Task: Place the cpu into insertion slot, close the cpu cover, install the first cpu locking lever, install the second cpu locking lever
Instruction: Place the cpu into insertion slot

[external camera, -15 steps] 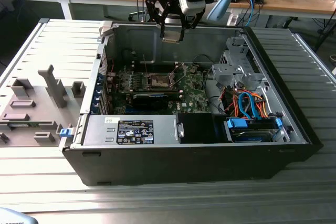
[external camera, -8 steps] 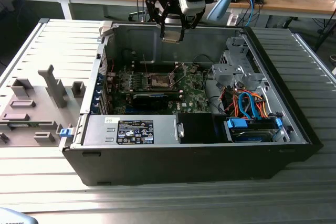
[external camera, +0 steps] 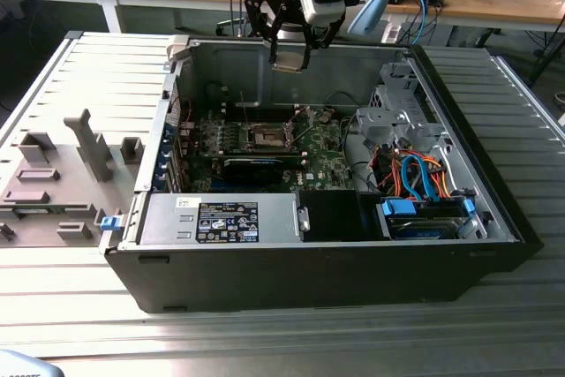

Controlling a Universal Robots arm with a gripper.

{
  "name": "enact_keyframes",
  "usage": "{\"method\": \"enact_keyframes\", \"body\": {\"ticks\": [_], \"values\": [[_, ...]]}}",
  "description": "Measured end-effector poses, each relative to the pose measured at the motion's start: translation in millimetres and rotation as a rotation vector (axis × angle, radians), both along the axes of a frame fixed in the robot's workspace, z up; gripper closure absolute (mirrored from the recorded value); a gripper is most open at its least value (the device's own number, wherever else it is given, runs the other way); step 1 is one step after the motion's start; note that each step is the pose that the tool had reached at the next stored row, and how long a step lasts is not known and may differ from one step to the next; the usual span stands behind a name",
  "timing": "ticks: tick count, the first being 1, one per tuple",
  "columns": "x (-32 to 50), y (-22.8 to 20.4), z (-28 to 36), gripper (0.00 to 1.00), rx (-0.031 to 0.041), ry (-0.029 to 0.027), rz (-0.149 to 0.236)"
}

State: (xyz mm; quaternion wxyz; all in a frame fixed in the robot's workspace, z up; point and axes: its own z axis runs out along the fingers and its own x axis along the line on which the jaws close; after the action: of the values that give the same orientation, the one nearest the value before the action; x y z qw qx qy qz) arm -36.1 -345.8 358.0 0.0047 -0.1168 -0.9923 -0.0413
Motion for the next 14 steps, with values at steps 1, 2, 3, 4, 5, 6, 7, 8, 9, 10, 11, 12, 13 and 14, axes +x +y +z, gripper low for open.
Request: {"method": "enact_keyframes", "body": {"ticks": [1, 2, 3, 4, 5, 6, 7, 8, 9, 10, 11, 12, 13, 14], "values": [[0.0, 0.0, 0.0, 0.46, 0.0, 0.0001, 0.0], [0.0, 0.0, 0.0, 0.46, 0.0, 0.0, -0.001], [0.0, 0.0, 0.0, 0.46, 0.0, 0.0, -0.001], [0.0, 0.0, 0.0, 0.46, 0.0, 0.0, -0.002], [0.0, 0.0, 0.0, 0.46, 0.0001, 0.0, -0.002], [0.0, 0.0, 0.0, 0.46, 0.0, 0.0001, -0.003], [0.0, 0.0, 0.0, 0.46, 0.0, 0.0, -0.003], [0.0, 0.0, 0.0, 0.46, 0.0, 0.0, -0.004], [0.0, 0.0, 0.0, 0.46, 0.0001, 0.0, -0.005], [0.0, 0.0, 0.0, 0.46, 0.0, 0.0, -0.006], [0.0, 0.0, 0.0, 0.46, 0.0001, 0.0, -0.006], [0.0, 0.0, 0.0, 0.46, 0.0001, 0.0001, -0.006], [0.0, 0.0, 0.0, 0.46, 0.0, 0.0001, -0.007], [0.0, 0.0, 0.0, 0.46, 0.0, 0.0, -0.007]]}}
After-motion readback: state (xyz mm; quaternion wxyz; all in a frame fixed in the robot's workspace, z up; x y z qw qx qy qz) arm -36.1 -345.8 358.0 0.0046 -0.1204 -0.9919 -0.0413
